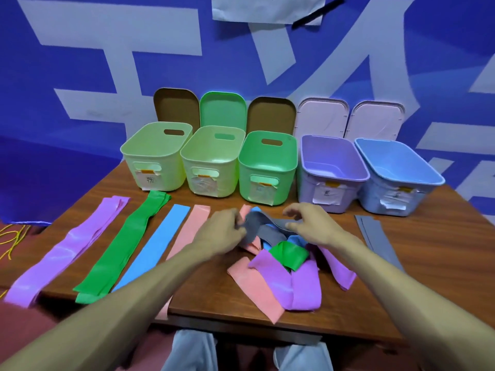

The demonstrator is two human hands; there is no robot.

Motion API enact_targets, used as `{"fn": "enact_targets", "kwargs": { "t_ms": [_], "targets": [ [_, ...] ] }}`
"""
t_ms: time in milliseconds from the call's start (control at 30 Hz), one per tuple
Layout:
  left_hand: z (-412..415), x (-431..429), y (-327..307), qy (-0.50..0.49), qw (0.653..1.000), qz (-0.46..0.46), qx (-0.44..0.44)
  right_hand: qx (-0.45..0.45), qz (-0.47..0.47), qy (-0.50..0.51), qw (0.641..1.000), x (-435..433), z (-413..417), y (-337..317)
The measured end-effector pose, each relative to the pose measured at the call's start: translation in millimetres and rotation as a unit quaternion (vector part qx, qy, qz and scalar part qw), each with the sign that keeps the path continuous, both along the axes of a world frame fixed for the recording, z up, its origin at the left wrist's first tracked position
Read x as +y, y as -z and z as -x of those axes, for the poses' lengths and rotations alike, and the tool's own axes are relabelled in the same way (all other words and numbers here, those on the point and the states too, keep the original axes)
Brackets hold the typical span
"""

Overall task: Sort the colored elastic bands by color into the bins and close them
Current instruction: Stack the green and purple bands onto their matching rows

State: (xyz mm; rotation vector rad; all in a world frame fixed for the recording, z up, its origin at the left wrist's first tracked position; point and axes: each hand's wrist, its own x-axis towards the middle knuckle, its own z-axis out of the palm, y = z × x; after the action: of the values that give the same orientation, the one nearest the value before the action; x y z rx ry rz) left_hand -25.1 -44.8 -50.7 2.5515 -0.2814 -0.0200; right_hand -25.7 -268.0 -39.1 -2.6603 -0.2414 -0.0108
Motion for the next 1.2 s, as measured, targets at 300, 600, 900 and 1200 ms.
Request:
{"fn": "enact_targets", "kwargs": {
  "t_ms": [300, 600, 900, 1200],
  "targets": [
    [-19.0, -18.7, -105.1, 0.162, 0.971, -0.002, -0.176, -0.092, -0.077, -0.037, 0.992, 13.6, 6.8, -61.1],
    [-17.9, -79.8, -191.0, 0.185, 0.949, 0.231, -0.11, -0.063, -0.278, -0.011, 0.959, -23.2, 21.9, -91.7],
    [1.3, -155.1, -207.2, 0.194, 0.808, 0.53, 0.17, -0.028, -0.436, 0.071, 0.897, -93.5, 51.6, -84.3],
    [-22.8, -217.2, -161.3, 0.091, 0.763, 0.611, 0.189, 0.089, -0.338, 0.135, 0.927, -173.3, 112.7, -38.5]
  ]
}}
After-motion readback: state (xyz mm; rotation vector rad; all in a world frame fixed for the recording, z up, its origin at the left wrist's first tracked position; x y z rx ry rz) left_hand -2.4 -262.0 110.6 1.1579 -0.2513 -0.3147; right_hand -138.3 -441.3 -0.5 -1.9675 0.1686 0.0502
